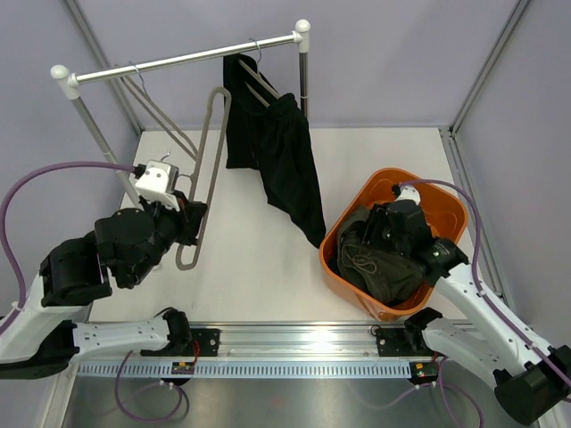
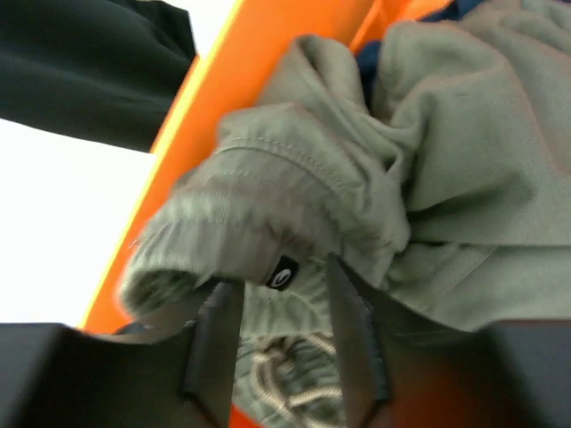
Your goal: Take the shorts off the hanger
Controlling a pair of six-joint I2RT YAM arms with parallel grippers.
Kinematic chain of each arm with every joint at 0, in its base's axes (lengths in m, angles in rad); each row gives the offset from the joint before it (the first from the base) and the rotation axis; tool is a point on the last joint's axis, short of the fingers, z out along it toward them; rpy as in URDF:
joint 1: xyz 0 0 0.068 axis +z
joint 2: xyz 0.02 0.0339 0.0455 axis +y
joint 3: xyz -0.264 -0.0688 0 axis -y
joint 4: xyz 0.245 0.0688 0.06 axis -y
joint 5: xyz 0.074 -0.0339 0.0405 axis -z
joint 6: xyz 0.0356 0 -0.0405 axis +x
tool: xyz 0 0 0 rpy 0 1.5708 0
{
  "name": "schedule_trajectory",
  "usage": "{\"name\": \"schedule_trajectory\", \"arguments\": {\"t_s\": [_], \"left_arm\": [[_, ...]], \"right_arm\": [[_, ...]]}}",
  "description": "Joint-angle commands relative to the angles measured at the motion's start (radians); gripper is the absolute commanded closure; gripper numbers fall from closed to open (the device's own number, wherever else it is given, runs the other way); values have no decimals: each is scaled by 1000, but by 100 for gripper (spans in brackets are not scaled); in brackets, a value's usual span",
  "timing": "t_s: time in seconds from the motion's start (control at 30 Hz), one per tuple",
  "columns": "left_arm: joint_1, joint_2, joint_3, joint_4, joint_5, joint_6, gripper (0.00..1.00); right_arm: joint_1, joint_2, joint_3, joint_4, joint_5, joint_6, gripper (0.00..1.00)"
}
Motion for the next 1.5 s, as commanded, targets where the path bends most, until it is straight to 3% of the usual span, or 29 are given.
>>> {"name": "schedule_trajectory", "arguments": {"t_s": [0.0, 0.13, 0.23, 0.47, 0.77, 0.9, 1.03, 1.23, 1.47], "left_arm": [[2, 52, 80, -121, -137, -67, 100], [31, 131, 141, -185, -151, -85, 100], [110, 193, 146, -171, -33, -66, 100], [199, 204, 40, -108, 80, -85, 100], [210, 89, -86, -242, -133, -292, 100], [208, 14, -122, -228, -135, -311, 100], [208, 69, -121, -171, -60, -247, 100], [246, 190, 29, -93, -6, -142, 100], [465, 377, 319, -90, 181, 8, 100]], "right_arm": [[-1, -45, 93, -17, -38, -18, 46], [-3, -58, 144, -43, -61, -31, 43], [-1, -65, 166, -54, -82, -35, 42], [-3, -84, 166, -69, -96, -57, 40], [-1, -93, 117, -49, -133, -69, 40], [-1, -93, 107, -45, -144, -75, 40], [-1, -93, 104, -43, -141, -77, 40], [-1, -98, 115, -49, -141, -80, 40], [-1, -96, 130, -61, -145, -89, 40]]}}
